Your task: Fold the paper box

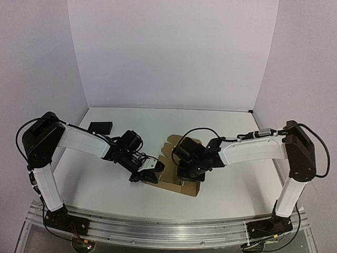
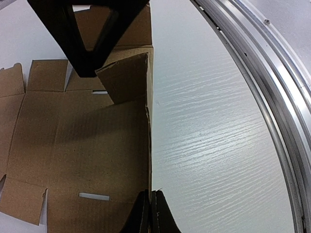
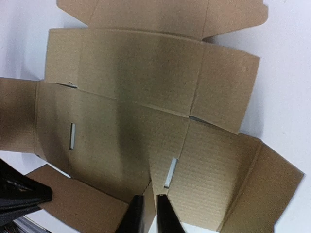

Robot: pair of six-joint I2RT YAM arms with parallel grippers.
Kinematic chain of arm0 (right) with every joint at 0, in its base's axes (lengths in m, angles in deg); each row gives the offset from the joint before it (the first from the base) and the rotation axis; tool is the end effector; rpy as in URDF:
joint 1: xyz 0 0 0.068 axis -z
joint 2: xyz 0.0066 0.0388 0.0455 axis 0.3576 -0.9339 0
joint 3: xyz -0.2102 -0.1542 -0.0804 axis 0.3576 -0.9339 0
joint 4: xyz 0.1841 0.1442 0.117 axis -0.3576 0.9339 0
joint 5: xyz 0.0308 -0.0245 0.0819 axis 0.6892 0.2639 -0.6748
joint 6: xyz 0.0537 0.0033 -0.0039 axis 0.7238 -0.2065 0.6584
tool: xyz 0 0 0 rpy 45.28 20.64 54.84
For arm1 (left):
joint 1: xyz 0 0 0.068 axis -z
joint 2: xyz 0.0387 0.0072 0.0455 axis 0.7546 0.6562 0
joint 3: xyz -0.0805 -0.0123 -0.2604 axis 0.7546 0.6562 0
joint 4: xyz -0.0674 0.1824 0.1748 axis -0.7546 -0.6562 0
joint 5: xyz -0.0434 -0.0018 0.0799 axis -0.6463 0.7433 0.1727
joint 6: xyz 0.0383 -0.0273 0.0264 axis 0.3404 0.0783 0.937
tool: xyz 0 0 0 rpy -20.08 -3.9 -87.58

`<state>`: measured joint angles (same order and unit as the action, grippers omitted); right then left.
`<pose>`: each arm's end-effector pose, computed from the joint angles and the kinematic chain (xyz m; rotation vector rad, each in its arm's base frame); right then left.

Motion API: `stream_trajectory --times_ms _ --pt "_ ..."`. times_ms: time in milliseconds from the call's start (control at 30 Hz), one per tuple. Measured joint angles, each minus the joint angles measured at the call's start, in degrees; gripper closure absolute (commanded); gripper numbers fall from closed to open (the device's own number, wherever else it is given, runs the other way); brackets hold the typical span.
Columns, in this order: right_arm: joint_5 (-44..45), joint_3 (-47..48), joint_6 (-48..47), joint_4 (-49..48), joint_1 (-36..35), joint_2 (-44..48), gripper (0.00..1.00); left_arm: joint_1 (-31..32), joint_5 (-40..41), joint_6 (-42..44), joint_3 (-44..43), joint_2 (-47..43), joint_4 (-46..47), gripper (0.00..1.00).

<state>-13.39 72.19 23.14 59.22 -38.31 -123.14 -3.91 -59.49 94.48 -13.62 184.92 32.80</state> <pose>0.1972 0.3153 0.1717 0.0690 2.6710 0.3967 0.2266 -0.2607 0.1381 1.9999 1.3761 -0.8621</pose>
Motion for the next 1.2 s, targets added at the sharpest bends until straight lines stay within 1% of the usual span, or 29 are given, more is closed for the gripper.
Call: stream_trajectory --times_ms 133,267,333,400,533,667,733,767,833,933,1033,1200 --pt "1.2 2.5 0.0 4.4 0.0 3.2 0.7 0.0 0.8 -2.2 0.0 0.0 0.5 1.0" --pt "1.4 3.2 2.4 6.9 -0.1 4.3 0.6 0.1 1.3 -3.8 0.0 0.0 1.0 1.0" --pt "1.1 3.5 3.3 8.1 -0.2 4.0 0.59 0.1 1.3 -4.2 0.0 0.0 1.1 1.0" --pt "0.8 4.1 3.9 8.9 -0.3 3.3 0.62 0.2 1.3 -4.4 0.0 0.0 1.1 1.0" --pt "0.2 5.6 4.3 9.3 -0.5 0.3 0.73 0.2 1.2 -4.2 0.0 0.0 1.1 1.0" --pt "0.1 8.0 4.2 9.8 -0.6 -3.3 0.81 0.2 1.2 -4.0 0.0 0.0 1.1 0.99" --pt "0.1 8.5 4.2 9.7 -0.6 -4.2 0.86 0.2 1.2 -4.0 0.0 0.0 1.0 0.94" --pt "0.2 8.5 4.1 9.7 -0.6 -4.5 0.89 0.2 1.2 -4.0 0.0 0.0 1.0 0.9" --pt "0.5 8.5 4.1 9.9 -0.6 -4.7 0.93 0.2 1.3 -3.7 0.0 0.0 0.5 0.78" --pt "1.2 8.5 3.9 10.0 -0.6 -4.7 0.98 0.2 1.2 -3.7 -0.1 0.0 -1.2 0.69" --pt "1.8 8.5 3.3 10.2 -0.6 -4.7 1.0 0.1 1.2 -3.0 -0.8 -0.3 -3.7 0.63" --pt "2.5 8.5 1.5 10.2 -0.6 -4.7 1.0 -0.3 1.3 1.0 -2.7 -3.3 -8.8 0.58"
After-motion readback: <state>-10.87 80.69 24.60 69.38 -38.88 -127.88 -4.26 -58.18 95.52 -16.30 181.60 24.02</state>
